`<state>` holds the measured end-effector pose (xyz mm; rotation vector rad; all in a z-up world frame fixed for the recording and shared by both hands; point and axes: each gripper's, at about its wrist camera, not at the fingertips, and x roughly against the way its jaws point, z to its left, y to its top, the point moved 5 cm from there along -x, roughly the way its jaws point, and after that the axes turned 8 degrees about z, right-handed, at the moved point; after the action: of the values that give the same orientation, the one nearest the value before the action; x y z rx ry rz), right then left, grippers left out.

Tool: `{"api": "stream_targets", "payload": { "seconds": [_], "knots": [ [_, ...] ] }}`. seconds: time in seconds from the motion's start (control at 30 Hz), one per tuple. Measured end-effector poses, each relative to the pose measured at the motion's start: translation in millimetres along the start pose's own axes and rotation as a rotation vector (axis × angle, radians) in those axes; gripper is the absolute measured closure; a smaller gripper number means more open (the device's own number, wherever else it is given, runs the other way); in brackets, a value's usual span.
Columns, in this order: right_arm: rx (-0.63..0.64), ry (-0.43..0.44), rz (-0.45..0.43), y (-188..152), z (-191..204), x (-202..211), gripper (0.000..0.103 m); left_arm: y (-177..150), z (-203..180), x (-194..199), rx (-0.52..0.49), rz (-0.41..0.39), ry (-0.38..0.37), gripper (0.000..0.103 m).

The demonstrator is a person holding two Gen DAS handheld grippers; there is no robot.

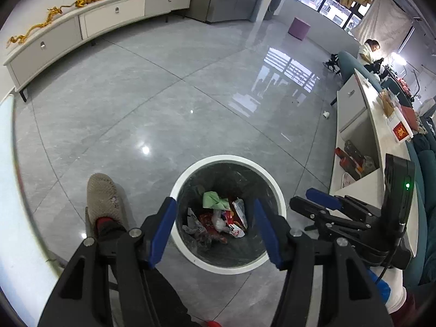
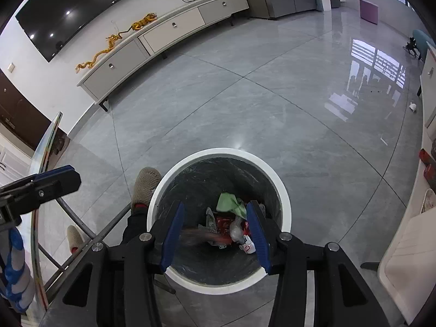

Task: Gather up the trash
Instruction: 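Move both open tools back to the table toward the purple bag and pink pack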

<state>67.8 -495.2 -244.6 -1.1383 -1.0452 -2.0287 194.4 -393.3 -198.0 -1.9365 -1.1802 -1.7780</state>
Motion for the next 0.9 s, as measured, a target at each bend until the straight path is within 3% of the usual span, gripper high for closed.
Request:
{"api": "stream_targets", "payload": {
  "seconds": [0.23, 0.43, 0.6, 0.9],
  "knots": [
    [0.052, 0.007, -0.050, 0.3, 26.9, 32.1, 0.057, -24.6, 10.6, 51.3, 0.001, -0.079, 0.046, 0.046],
    [0.131, 0.032, -0.093, -2.8, 70.6, 56.4, 0.054, -65.6, 50.3, 111.7, 0.044, -0.177, 0.120, 0.046],
    [0.206, 0.070, -0.123, -8.8, 124.4, 72.2, 0.052, -113.3, 101.5, 165.3, 0.107, -0.261, 0.226, 0.046],
    [0.361, 0.163, -0.098, -32.6, 236.6, 77.0, 0.052, -220.2, 188.2, 223.0, 0.240, -0.308, 0.349, 0.045]
  ]
}}
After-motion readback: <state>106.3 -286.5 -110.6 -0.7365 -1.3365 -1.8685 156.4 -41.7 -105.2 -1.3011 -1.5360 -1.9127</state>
